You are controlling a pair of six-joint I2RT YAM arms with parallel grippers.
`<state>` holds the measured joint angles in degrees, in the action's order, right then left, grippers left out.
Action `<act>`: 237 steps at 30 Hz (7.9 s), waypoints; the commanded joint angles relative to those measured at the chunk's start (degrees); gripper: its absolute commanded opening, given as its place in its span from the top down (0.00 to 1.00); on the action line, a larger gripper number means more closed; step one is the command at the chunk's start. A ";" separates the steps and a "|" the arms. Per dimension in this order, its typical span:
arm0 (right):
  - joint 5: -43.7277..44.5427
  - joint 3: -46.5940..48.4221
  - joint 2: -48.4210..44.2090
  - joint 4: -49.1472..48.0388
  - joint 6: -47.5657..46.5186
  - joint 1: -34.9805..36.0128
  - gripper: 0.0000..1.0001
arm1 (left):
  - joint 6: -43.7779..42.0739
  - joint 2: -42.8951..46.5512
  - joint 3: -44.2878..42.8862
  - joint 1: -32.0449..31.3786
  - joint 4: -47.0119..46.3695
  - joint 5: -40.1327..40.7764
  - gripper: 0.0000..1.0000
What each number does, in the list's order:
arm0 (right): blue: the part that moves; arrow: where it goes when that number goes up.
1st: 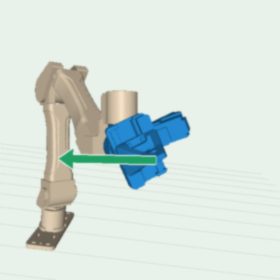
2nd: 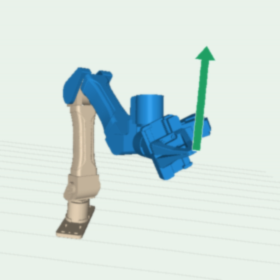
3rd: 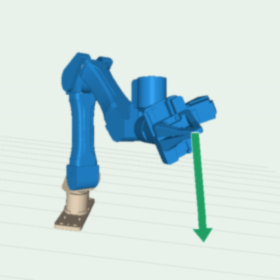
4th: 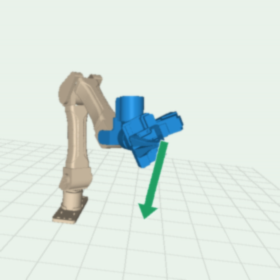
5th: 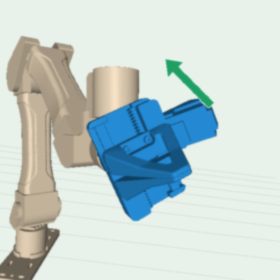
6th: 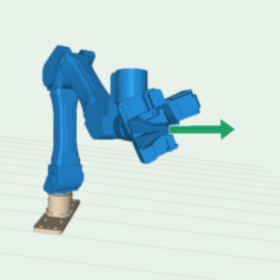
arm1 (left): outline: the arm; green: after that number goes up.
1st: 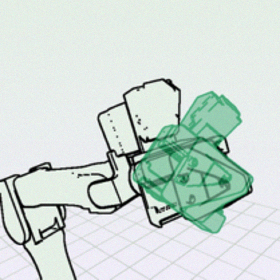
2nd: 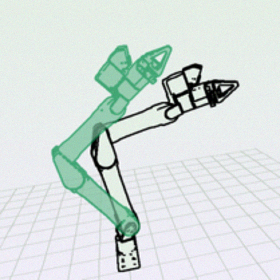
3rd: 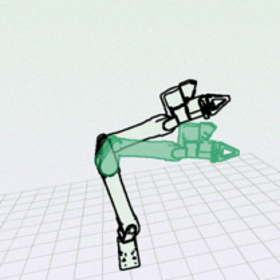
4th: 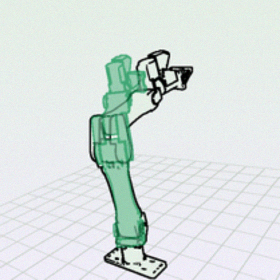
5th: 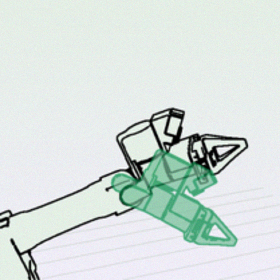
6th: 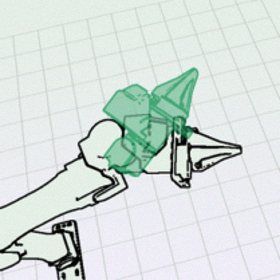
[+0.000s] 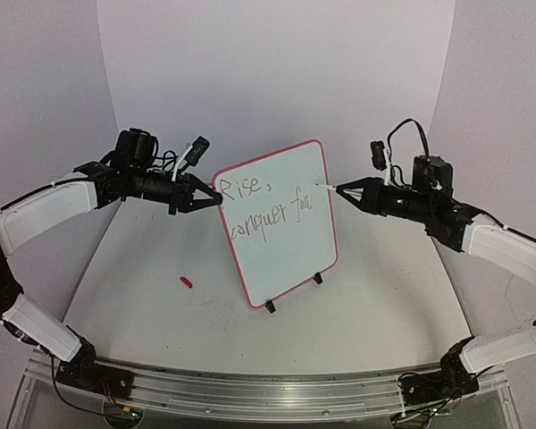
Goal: Write a sentence on the whiteboard
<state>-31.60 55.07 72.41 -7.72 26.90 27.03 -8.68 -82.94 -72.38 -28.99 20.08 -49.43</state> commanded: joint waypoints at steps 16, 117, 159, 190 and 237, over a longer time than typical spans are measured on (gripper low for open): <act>-12.59 -0.26 1.57 2.01 -3.26 -7.35 1.00 | -3.45 -1.79 1.72 -2.21 9.82 0.23 1.00; -8.08 4.53 10.92 -7.10 2.72 -5.96 1.00 | -3.58 -2.76 1.54 -2.82 10.21 0.29 1.00; -4.53 1.26 8.06 -7.06 3.39 -7.26 1.00 | -3.67 -2.57 1.54 -2.89 10.30 0.45 1.00; -6.58 1.82 10.86 -2.69 0.51 -7.35 1.00 | -3.65 -2.51 1.50 -3.09 10.28 0.32 1.00; -7.64 -1.30 4.07 -4.40 2.46 -7.33 1.00 | -3.76 -2.51 1.53 -3.35 10.43 0.73 1.00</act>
<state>-38.81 54.97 82.05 -7.86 27.92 19.90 -9.04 -82.94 -72.66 -29.70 20.07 -49.01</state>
